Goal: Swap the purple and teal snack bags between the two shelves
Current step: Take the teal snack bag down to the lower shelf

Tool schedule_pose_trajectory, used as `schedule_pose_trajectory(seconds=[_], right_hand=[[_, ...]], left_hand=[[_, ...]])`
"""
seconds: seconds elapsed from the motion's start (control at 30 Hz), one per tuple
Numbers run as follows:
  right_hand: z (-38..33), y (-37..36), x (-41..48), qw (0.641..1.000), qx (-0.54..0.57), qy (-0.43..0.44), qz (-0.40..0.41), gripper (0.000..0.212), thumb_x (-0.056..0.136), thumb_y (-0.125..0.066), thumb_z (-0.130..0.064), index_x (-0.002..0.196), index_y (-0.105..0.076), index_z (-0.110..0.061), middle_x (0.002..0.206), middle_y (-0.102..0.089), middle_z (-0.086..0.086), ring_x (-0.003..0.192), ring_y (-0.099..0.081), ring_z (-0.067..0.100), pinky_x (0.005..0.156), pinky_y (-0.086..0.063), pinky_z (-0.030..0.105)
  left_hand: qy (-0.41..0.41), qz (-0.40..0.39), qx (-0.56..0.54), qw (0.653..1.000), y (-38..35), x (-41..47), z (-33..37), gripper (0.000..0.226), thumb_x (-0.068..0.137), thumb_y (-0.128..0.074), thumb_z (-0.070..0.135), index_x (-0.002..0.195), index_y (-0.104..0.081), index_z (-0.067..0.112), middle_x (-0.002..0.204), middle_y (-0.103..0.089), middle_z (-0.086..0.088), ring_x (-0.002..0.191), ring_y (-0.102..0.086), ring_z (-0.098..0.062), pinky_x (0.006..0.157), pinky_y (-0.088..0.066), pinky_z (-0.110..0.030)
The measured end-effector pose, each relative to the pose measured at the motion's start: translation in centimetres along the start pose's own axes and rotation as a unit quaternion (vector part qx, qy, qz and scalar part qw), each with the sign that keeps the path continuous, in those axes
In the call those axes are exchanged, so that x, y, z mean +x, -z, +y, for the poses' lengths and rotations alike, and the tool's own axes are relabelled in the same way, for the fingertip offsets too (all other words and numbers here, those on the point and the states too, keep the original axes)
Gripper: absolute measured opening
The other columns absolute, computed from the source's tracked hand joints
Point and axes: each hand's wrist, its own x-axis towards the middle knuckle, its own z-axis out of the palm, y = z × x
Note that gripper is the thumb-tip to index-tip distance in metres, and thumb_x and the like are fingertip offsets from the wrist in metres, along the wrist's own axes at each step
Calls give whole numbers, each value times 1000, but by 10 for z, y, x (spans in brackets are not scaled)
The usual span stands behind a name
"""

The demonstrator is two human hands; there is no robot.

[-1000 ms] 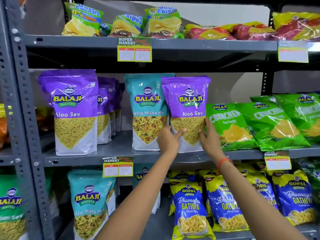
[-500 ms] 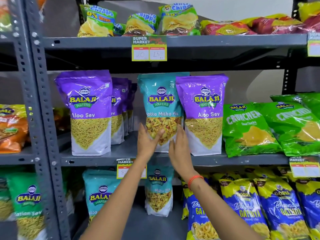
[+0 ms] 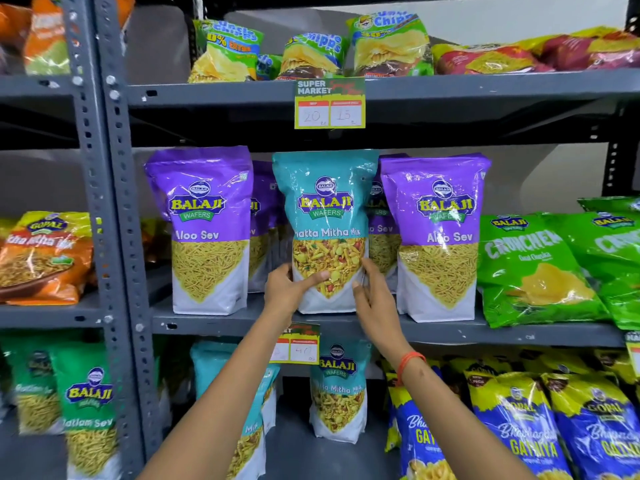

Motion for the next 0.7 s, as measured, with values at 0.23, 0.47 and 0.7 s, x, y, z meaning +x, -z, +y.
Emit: schedule_pose_trajectory(seconds=[0.23,0.47,0.7], right_hand=[[-13,1,1,998,38,-11,49,54,84,-65,-35,131,-40,-22,136,-45,3,129,-41,18,109,-36,37],[-34,15,-14,994,107,-21,-6,74,76,-65,-56,138,-37,-26,143,-49,-4,130,-45,8,111,-38,38],[-31,33,-51,985,152,-26,-74,60,74,-73,-42,127,-50,-26,127,-62,-4,115,-60,7,94,-52,29]], left_hand=[[-7,-23,-19,1000,23,-26,18,76,33,-88,55,92,-71,10,95,-76,-6,93,-71,-25,90,-56,-49],[0,-60,-27,998,32,-60,34,75,39,-90,50,95,-70,4,100,-75,-18,97,-70,-32,90,-54,-52],[27,-136,-39,990,58,-103,16,31,67,-80,26,90,-73,8,87,-77,-4,80,-67,-12,70,-51,-25]])
